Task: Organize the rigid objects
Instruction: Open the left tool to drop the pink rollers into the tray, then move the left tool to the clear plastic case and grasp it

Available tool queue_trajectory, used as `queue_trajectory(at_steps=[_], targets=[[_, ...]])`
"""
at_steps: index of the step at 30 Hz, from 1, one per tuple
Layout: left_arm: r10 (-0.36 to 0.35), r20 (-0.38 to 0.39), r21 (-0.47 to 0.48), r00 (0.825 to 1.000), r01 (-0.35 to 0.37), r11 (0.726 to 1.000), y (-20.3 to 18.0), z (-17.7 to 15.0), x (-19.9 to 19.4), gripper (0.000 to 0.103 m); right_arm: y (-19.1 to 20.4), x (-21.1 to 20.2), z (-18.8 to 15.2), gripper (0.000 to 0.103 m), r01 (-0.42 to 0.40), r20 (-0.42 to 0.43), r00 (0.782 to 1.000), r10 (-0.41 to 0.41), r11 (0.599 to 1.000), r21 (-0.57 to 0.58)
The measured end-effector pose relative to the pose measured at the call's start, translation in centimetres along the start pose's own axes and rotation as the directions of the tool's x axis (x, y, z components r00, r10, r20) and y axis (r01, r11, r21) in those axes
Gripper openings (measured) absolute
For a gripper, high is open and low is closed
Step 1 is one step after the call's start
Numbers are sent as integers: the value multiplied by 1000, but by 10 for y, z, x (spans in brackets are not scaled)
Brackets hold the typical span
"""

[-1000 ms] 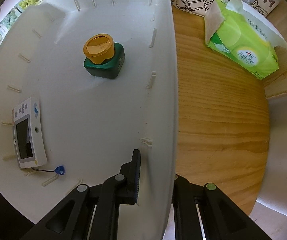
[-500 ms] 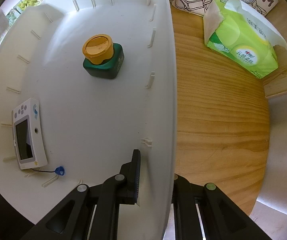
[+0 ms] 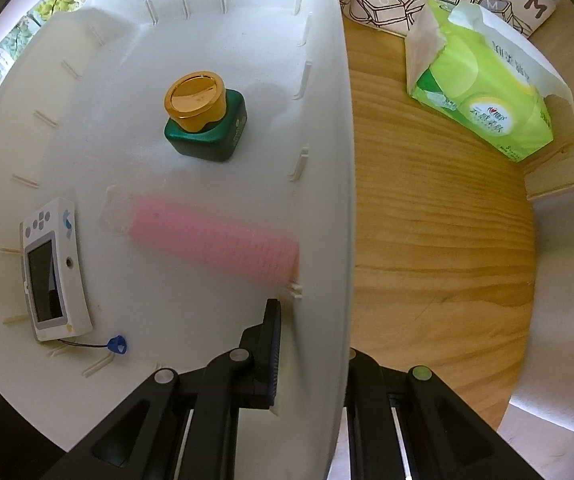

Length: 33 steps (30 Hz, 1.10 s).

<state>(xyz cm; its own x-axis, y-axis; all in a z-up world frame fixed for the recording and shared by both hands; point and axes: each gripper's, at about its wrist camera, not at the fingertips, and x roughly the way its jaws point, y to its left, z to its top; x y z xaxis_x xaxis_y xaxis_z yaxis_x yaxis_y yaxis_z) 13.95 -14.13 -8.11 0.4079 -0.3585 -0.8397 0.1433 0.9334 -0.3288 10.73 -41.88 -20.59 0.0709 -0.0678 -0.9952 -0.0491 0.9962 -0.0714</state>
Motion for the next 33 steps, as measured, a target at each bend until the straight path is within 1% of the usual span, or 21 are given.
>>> queue_trajectory(at_steps=[7,9,11,15,17,20,24,25,31,33], targets=[[78,19,-122,997,-76,990,44,-1,-10,82,5,0,0,13,16,-4,1000,-16,1000,-2],[100,22,-155,995,-96,983,56,-2,-14,83,6,0,1,13,21,-4,1000,-21,1000,-7],[123,22,-191,992,-116,975,68,-2,-16,86,7,0,1,13,21,-5,1000,-21,1000,-5],[161,15,-258,987,-152,954,90,-7,-18,86,8,0,2,13,20,-4,1000,-20,1000,-4],[179,-3,-299,984,-172,939,103,-10,-16,86,8,0,2,13,18,-3,1000,-18,1000,-1],[181,-44,-351,983,-185,918,118,-16,-12,86,9,0,2,13,18,-3,1000,-18,1000,-1],[212,-89,-402,973,-230,886,137,-27,-7,86,7,-1,3,13,13,-4,1000,-13,1000,-1],[219,-106,-420,970,-243,874,144,-30,-4,87,7,-1,3,13,11,-5,1000,-11,1000,0],[245,-169,-475,955,-297,829,171,-43,12,88,6,-1,6,13,13,-14,1000,-13,1000,-12],[248,-182,-487,952,-306,818,178,-45,17,88,5,-2,7,13,10,-15,1000,-10,1000,-10]])
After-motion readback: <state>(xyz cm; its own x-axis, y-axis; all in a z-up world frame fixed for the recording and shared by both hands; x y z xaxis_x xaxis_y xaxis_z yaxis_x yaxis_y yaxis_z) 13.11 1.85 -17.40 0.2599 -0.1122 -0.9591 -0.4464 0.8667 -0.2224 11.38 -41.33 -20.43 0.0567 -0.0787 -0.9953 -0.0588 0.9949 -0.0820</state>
